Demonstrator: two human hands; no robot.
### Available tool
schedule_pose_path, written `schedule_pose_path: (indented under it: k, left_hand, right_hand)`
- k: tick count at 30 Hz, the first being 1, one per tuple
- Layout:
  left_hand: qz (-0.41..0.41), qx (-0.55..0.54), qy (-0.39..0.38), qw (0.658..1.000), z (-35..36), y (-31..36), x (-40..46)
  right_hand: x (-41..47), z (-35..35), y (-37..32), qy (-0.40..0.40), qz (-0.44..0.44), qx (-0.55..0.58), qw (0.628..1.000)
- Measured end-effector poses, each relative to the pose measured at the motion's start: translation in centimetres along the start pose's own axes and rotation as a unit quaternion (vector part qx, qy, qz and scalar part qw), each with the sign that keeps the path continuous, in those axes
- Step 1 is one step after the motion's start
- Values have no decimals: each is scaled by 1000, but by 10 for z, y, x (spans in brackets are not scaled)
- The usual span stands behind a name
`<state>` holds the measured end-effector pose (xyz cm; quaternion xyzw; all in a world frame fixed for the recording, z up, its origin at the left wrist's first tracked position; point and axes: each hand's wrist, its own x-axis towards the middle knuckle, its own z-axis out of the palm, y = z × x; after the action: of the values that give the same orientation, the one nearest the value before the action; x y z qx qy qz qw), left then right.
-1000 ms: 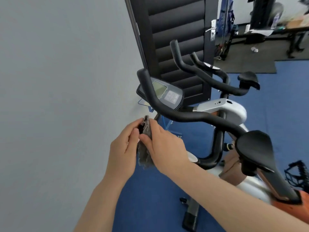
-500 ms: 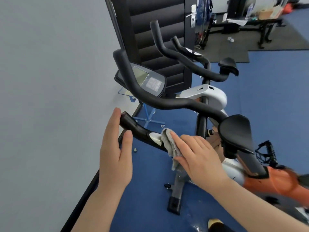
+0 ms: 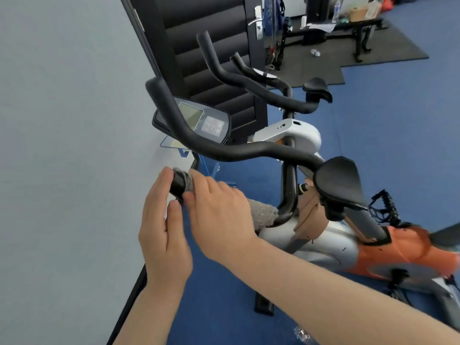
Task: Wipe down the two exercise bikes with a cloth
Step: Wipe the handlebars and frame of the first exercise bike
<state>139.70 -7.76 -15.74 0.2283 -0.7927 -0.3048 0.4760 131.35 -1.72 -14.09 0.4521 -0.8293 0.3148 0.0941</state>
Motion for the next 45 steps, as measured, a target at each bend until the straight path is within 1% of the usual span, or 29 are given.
schedule_pose_path:
  k: [2,4,7,9,11,13,16,18,20,22,24,26,27,28,30,32,34,36,37,40,43,45]
  left_hand:
    - [6,-9,-6,1000,-4,-1,1]
    - [12,-8,-7,1000,-5,-2,2]
    - [10,-9,10,1000,0,-5,0]
    - [6,-13,31,999,6,-5,-3]
    - [-2,-13,42,999,15,-3,-7]
    - [-13,-11,39,999,24,0,-12]
    - [-27,-5,52,998,39,6,-17]
    - [-28,21,66,997,48,9,-19]
    - [-19,61,75,995,54,11,-20]
    - [-15,93,85,992,61,12,-18]
    - [-24,120,99,988,66,13,-15]
    - [-39,137,112,983,71,15,-15]
    - [-45,141,119,982,73,15,-15]
    - [-50,145,128,980,75,16,-15]
    - [-68,160,146,974,82,20,-19]
    - [-87,176,153,969,91,29,-24]
    - [-85,223,115,964,104,38,-33]
    - [-75,272,64,957,117,45,-44]
    - [-79,279,54,956,120,48,-47]
    - [-106,285,51,951,120,55,-48]
    - [-105,306,30,946,116,57,-47]
    - [-101,315,24,943,114,56,-47]
  right_hand:
    - [8,2,-6,-14,-19,15,1000]
    - [-1,-2,5,-25,-58,-15,998]
    - [-23,-9,39,-38,-78,-69,994]
    - [-37,-14,65,-30,-80,-66,994]
    - [-48,-21,86,-38,-100,-43,993]
    - [-52,-27,100,-70,-121,-29,990]
    - [-53,-39,111,-111,-145,-40,982]
    - [-49,-47,113,-147,-158,-52,975]
    - [-41,-51,106,-203,-161,-39,965]
    - [-28,-54,101,-287,-179,18,941]
    - [-10,-62,105,-383,-206,75,897]
    - [8,-71,119,-471,-217,60,853]
    - [16,-74,126,-495,-223,28,840]
    - [24,-76,132,-507,-230,1,831]
    - [37,-75,142,-528,-251,-11,811]
    - [49,-73,149,-551,-302,-27,778]
    - [64,-76,156,-558,-363,-56,744]
    - [82,-81,165,-566,-390,-76,722]
    - [91,-82,169,-571,-393,-85,715]
    - [98,-80,174,-580,-376,-68,719]
    - [88,-72,177,-581,-381,-2,719]
    - [95,-76,180,-585,-374,7,720]
